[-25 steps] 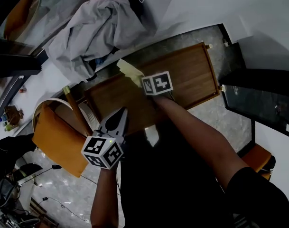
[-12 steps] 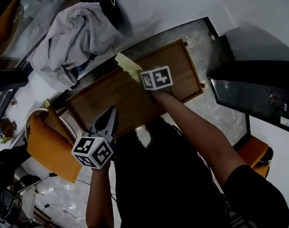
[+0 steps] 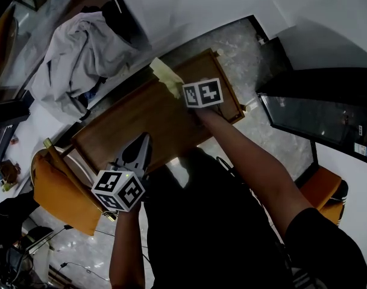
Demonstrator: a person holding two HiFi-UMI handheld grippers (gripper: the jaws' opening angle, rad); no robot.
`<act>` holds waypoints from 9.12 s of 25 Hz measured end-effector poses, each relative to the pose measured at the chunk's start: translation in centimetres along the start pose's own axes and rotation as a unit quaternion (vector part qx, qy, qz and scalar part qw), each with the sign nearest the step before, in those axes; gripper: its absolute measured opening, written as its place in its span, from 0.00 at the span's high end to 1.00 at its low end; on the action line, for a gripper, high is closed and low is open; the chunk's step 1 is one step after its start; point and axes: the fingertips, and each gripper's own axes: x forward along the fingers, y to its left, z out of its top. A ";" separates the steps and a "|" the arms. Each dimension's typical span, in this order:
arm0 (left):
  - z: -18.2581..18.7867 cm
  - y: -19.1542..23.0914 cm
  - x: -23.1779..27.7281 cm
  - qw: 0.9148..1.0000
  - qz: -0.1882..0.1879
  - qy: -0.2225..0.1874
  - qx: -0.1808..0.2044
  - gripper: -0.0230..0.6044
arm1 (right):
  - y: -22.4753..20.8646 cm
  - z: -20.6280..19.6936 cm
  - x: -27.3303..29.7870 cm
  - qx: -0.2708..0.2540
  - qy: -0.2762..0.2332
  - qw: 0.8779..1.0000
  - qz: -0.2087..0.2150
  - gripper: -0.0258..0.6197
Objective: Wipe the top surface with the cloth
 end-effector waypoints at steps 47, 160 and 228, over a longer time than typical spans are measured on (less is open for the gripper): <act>0.2 10.4 -19.2 0.989 0.102 -0.099 -0.049 0.95 | 25.9 -4.4 1.2 -0.002 -0.033 0.991 0.129 0.91; -1.8 -6.2 -0.4 1.000 -0.020 0.013 0.008 0.95 | 0.7 -4.2 -1.1 -0.041 0.012 0.999 -0.002 0.91; -9.4 11.2 -27.8 0.991 0.046 -0.070 -0.105 0.95 | 39.2 -18.2 8.6 -0.068 0.077 0.977 0.188 0.91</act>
